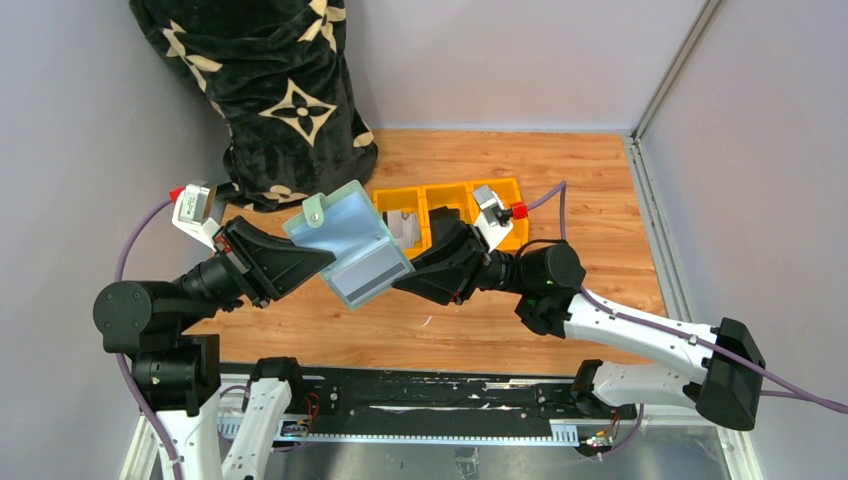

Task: Take the credit cards out of the card holder
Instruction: Remove the credit card from the card holder.

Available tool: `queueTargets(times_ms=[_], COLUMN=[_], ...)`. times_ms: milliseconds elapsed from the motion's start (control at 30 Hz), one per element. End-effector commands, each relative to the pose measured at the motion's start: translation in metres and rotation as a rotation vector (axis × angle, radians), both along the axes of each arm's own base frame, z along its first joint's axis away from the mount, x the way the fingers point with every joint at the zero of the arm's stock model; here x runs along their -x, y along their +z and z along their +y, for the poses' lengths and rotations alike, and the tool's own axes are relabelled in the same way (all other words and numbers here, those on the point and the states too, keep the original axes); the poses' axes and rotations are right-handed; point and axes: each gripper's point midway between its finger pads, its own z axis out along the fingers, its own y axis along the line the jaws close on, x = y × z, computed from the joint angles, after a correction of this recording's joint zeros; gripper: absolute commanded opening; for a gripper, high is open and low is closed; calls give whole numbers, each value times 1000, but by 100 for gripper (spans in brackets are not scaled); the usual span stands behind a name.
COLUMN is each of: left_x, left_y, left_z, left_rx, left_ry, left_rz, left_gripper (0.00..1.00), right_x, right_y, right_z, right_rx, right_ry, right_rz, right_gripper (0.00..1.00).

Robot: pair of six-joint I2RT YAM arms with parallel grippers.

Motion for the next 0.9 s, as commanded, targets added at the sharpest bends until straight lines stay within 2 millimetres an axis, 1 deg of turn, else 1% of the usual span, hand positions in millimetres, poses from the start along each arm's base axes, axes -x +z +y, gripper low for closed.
queueTargets(times_ms=[0,300,567,767,867], left_x=[8,7,10,8,7], left_y=[7,6,8,8,6], left_z=[-2,-1,-2,-2,-2], left_rx=[-2,1,2,5,5], left_ry=[-20,-19,-23,-23,-23], left_rz=[-10,-5,-9,-4,0], left_gripper=[0,0,0,0,0], right_x=[6,3,-3,-6,-11], right_y=[3,11,8,13,16], right_z=[-4,-3,0,2,3], right_rx=[-18,-29,-19,-30,-29], right_ry=[-4,-21,-40,-54,-77], right_rz=[-39,-33,-25,-24,-20], right_gripper=[28,24,22,21,18])
